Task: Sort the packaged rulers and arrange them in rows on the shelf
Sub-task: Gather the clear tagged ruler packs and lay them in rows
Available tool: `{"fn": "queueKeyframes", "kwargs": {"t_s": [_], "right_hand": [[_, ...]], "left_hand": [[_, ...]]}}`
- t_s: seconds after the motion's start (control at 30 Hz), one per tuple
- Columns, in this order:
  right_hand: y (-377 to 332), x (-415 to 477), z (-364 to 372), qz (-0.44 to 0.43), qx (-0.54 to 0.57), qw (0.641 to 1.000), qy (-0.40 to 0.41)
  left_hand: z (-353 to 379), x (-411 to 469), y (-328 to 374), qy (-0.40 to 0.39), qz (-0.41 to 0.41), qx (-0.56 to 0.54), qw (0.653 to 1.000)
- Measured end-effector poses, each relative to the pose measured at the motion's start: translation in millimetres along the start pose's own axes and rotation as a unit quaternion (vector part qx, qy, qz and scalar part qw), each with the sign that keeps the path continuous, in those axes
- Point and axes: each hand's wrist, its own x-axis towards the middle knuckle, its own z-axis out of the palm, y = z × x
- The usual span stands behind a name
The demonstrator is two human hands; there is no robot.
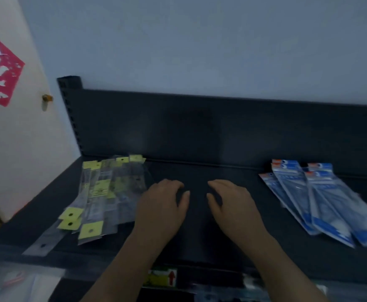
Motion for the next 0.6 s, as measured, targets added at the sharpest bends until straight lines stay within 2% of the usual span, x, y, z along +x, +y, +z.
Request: {"fn": "queueKeyframes", "kwargs": {"t_s": [0.27,0.6], "right_hand": [[87.1,-52.3,-73.9,0.075,-0.051,0.995,0.051],[221.9,-141.6,-184.6,0.130,-0.101,0.982,0.098]], "left_hand": [[40.7,-2.9,111.1,-0.018,0.091,-0.020,0.996],[112.5,-29.2,292.5,-0.069,0.164,-0.083,0.980]]}}
